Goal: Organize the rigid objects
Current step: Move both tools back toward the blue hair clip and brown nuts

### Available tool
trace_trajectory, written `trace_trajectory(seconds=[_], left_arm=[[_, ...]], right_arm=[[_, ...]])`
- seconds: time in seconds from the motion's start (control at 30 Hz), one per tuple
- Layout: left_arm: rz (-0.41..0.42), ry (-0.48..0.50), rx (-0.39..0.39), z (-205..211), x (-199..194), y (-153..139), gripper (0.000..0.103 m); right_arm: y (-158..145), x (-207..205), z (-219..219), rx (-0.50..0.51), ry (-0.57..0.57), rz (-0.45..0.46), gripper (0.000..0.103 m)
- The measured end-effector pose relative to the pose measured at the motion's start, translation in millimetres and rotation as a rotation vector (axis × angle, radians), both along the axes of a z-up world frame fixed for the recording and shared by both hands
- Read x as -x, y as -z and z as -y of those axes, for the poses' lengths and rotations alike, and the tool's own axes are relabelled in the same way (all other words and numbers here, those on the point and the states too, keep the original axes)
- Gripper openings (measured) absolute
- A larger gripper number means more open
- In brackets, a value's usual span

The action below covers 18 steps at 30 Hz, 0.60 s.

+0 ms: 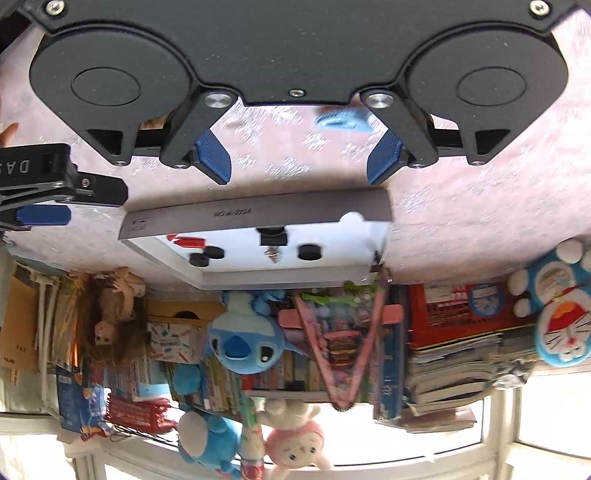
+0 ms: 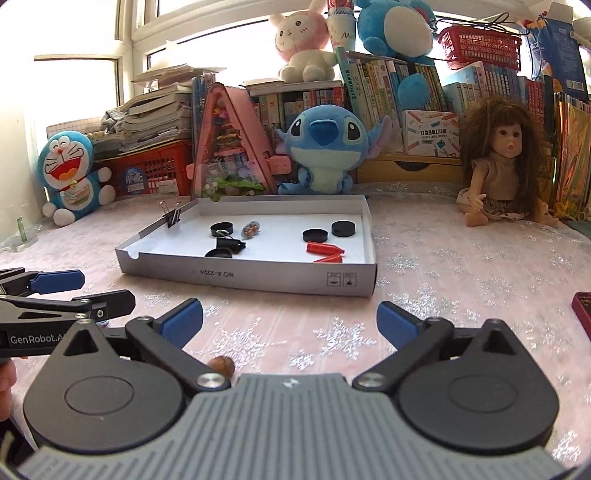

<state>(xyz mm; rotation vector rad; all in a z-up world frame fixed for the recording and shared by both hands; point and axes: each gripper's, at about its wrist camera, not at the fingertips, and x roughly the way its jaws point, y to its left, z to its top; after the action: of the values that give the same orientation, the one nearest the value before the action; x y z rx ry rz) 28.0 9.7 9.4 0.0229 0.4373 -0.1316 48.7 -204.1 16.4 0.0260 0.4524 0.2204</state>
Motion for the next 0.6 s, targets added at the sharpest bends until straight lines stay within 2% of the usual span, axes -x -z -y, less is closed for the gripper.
trace_trajectory(seconds=[0.17,0.3,0.6], left_arm=[[0.001,-0.036,0.030,-9.3,9.6,9.8,0.080],[0.005,-0.050,0.025,-13.8,11.9,14.1,0.080],[-0.030,-0.076,0.032,-22.1,2.4,22.3,0.080]], right_arm=[[9.6,9.6,-9.9,0.025,0.000,0.004,0.103],[15.6,14.5,-17.9,0.056,-0.010,0.005,0.103],[20.1,16.3,-26.4,0.096,-0.051,0.012,0.103]])
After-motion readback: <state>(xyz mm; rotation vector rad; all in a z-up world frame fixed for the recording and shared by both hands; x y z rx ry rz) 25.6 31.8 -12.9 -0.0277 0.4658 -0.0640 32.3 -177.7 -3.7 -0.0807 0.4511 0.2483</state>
